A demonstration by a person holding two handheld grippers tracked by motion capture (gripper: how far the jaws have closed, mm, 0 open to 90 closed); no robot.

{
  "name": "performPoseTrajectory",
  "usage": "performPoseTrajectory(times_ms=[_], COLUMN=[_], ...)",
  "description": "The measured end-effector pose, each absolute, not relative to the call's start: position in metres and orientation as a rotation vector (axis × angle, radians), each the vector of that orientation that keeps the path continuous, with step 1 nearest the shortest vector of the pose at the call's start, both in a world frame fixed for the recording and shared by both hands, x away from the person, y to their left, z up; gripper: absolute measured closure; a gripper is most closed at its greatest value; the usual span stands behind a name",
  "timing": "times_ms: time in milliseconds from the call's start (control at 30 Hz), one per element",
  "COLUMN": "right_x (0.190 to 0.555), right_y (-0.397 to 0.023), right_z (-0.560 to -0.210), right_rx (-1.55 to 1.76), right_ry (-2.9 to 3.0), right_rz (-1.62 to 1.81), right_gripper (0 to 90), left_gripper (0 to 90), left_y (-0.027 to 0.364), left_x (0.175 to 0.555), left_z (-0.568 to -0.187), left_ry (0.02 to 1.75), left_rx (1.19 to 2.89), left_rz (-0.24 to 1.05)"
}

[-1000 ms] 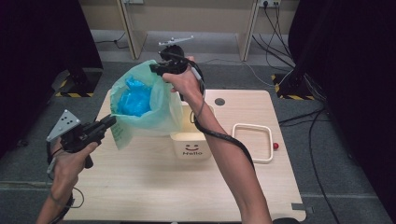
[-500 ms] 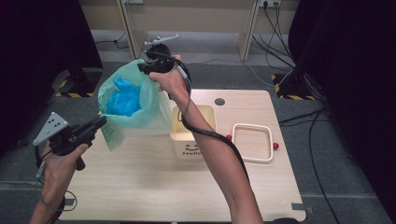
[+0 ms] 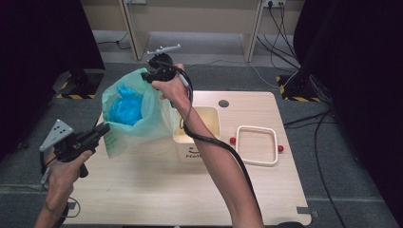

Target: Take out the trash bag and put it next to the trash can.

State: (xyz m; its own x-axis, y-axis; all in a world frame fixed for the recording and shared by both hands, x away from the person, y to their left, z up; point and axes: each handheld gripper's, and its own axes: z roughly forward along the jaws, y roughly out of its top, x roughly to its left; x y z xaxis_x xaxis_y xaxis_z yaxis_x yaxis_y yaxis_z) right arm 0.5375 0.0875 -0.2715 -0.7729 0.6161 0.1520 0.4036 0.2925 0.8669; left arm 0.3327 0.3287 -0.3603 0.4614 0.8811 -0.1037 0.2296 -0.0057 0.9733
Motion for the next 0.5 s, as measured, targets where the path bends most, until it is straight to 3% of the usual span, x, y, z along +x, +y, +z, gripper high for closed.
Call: performPoseTrajectory(times_ms=[500], right_x=[0.552], right_y=[0.090], right_z=[-0.343], right_rx=[1.059], right_ry=[2.447], right_rz=[1.323], right_gripper=[84.3], left_gripper=[84.6], left_y=[0.319], left_x=[0.349], left_z=[-0.410], left_ry=[1.103], left_rx=[1.619], left_rz=[0.621])
